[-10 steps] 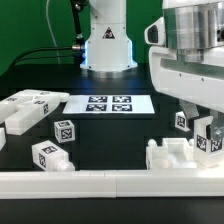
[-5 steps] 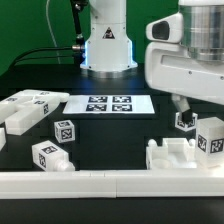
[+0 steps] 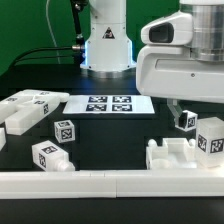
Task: Assemble chair
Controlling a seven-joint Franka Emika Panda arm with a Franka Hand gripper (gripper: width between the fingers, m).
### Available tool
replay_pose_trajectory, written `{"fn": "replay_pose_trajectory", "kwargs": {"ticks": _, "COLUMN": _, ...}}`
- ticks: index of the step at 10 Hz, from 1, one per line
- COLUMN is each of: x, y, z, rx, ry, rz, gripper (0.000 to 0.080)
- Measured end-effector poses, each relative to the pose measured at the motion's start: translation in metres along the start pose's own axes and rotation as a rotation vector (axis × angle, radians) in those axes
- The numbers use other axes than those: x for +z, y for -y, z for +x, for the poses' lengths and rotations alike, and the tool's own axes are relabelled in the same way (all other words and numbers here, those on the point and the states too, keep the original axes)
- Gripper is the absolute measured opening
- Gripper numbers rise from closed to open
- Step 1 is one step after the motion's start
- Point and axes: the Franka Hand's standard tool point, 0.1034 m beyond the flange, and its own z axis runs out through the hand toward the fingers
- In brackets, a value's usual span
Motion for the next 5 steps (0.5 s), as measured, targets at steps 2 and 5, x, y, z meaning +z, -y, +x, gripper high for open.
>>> {"fn": "replay_pose_trajectory", "kwargs": {"ticks": 2, "x": 0.0026, "y": 0.0059, "z": -0.0026, "rx": -0.265, "ry": -0.008, "rz": -0.012, "gripper": 0.0649}}
{"fn": "replay_pose_trajectory", "kwargs": {"ticks": 5, "x": 0.0046, "y": 0.0092, "z": -0.0059, "rx": -0.282, "ry": -0.003, "rz": -0.008, "gripper": 0.0514}}
